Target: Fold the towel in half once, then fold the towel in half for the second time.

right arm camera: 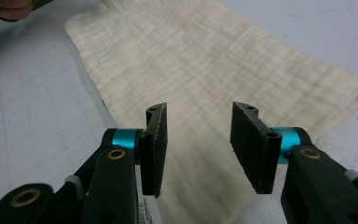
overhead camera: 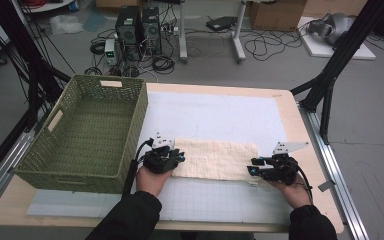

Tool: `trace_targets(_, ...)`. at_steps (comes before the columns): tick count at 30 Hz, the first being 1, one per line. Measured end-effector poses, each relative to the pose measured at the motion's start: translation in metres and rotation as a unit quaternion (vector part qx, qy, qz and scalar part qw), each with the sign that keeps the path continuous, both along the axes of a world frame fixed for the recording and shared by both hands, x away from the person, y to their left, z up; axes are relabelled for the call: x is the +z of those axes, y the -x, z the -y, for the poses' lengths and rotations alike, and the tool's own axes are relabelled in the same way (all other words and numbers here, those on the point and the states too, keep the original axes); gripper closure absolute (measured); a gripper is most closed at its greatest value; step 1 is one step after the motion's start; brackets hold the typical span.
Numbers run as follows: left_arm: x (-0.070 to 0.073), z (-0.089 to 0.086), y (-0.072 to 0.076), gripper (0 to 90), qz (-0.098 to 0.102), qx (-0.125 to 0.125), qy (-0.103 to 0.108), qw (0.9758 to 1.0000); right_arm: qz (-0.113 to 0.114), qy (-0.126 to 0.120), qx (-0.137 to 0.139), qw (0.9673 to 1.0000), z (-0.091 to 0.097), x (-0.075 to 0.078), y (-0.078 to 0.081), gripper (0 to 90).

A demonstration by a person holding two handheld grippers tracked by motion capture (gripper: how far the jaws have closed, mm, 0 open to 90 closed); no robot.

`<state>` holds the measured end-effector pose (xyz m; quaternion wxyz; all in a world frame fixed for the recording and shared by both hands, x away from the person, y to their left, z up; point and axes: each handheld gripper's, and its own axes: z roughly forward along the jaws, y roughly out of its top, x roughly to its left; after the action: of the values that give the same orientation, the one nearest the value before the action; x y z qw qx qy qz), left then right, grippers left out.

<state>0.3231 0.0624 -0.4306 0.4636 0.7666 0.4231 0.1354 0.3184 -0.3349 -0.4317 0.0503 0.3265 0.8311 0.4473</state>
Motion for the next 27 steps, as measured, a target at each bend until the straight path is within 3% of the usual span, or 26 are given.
trace_targets(6,0.007,0.002,-0.007,72.5,0.003,0.002,-0.007,1.0000,0.002,0.005,0.000,1.0000,-0.003,0.003,-0.005,57.3)
trace_targets(12,0.016,0.009,-0.025,73.9,0.007,0.017,-0.011,0.9998,-0.002,0.008,0.002,1.0000,-0.009,0.007,-0.018,57.7)
trace_targets(18,0.005,0.013,-0.037,74.9,-0.007,0.036,0.000,0.9993,0.004,0.006,-0.004,1.0000,-0.014,0.010,-0.031,61.6)
trace_targets(22,0.005,0.018,-0.041,76.5,-0.015,0.045,0.032,0.9983,0.009,0.018,-0.017,0.9996,-0.020,0.013,-0.043,68.0)
trace_targets(24,0.008,0.026,-0.044,77.0,-0.003,0.035,0.006,0.9994,0.014,0.020,-0.019,0.9995,-0.027,0.015,-0.049,72.1)
trace_targets(27,0.004,0.034,-0.053,81.2,-0.014,0.037,-0.005,0.9992,0.011,0.023,-0.020,0.9995,-0.040,0.014,-0.062,82.9)
